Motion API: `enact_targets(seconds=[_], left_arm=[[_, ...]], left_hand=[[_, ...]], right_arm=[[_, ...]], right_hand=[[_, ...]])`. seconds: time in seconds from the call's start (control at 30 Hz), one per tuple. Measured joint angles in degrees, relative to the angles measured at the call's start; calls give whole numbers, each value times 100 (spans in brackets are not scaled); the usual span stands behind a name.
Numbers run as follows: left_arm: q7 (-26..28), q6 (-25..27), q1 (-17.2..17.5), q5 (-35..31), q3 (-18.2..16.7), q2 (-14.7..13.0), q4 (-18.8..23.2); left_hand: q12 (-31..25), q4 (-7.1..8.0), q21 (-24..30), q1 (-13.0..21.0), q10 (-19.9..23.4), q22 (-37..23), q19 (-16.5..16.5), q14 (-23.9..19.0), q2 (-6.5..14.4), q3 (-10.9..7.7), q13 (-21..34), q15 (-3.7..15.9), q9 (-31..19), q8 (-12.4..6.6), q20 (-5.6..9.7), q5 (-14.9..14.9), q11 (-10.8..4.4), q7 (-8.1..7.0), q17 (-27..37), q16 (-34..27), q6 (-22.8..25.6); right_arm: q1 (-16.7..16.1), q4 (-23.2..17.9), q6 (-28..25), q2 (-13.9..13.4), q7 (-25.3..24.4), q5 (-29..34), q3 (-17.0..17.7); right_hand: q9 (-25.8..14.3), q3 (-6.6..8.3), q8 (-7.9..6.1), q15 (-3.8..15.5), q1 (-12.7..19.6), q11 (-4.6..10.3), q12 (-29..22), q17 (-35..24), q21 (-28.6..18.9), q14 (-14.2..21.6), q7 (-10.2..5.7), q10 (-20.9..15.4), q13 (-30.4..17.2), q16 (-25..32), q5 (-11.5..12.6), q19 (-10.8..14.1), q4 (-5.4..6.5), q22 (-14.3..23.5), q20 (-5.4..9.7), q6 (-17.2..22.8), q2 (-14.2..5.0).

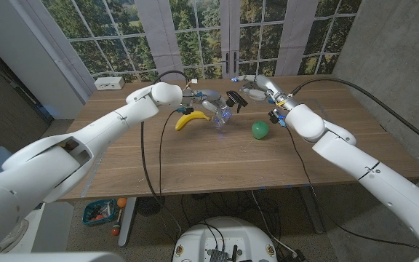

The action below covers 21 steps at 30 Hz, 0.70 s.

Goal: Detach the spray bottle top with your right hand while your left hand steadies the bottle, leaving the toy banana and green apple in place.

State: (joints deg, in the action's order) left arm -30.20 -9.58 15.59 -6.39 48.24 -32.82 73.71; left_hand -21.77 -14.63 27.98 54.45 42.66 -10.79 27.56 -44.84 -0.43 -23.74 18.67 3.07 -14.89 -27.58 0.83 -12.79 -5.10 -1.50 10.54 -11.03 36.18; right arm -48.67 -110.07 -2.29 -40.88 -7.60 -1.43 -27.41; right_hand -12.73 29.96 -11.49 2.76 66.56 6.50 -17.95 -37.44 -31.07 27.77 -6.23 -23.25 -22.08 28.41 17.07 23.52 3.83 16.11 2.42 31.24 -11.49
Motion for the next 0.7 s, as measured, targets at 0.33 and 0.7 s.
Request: enact_targets(seconds=[0.33,0.7], left_arm=[[45,20,4,-5,1,-7,-2],[57,-12,-41,-10,0,22,-97]], left_hand=[[0,-8,0,0,0,0,0,0,0,-8,0,0,-17,3,0,0,0,0,-2,16,0],[0,-8,0,0,1,0,0,-13,0,-8,2,-7,-16,-18,0,0,1,20,-2,17,20]], right_arm=[[10,214,124,-9,267,-443,72],[499,-14,-523,-543,1053,-349,-195]], right_hand=[[-74,-1246,-6,-58,-1477,-598,328,-217,-209,-996,739,452,-154,-253,-510,-566,-251,-314,-730,-400,945],[-57,-1279,90,-133,-1167,-483,558,-49,-150,-1551,716,1152,-198,-563,-555,-812,-944,-467,-846,-1352,1209]])
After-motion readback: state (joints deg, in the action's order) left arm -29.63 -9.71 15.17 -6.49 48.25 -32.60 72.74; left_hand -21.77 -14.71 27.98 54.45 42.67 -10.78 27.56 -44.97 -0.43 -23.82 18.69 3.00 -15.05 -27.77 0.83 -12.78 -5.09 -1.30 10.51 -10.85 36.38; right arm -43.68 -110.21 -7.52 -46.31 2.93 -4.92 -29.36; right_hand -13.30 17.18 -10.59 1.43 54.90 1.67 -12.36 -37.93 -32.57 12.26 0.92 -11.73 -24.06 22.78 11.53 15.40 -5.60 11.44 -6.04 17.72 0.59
